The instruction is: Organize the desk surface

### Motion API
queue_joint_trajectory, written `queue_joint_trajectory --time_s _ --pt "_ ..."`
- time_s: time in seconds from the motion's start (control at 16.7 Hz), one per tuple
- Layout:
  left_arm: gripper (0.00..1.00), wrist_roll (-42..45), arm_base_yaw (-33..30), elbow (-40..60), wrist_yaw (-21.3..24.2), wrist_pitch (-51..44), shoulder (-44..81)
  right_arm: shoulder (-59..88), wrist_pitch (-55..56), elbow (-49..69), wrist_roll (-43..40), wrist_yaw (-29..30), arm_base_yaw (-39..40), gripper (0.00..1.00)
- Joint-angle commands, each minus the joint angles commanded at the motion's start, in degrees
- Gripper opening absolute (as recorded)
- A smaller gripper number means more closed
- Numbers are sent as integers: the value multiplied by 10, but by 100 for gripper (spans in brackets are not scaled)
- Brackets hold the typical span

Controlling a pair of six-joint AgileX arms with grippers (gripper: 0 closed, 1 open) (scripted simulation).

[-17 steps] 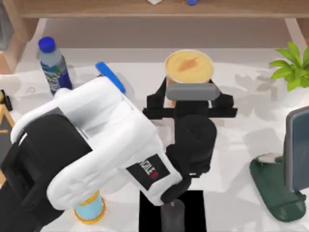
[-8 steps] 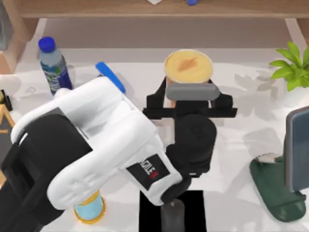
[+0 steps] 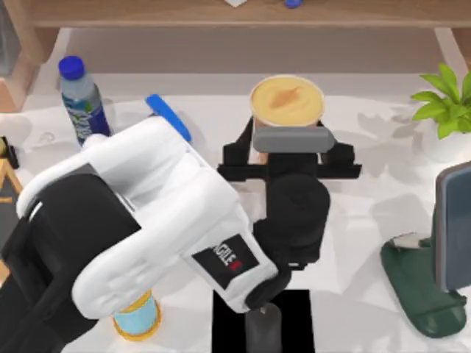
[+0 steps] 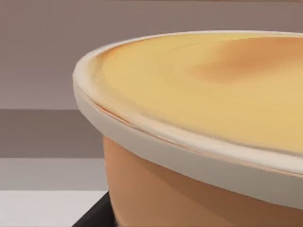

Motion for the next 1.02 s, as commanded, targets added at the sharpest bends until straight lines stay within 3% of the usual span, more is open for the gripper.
queue_joint_trajectory --time_s 0.66,1.02 --pt "0 2 1 3 1 -12 -23 0 0 0 0 0 0 100" --pt "0 5 58 52 56 -48 -101 0 0 0 0 0 0 100"
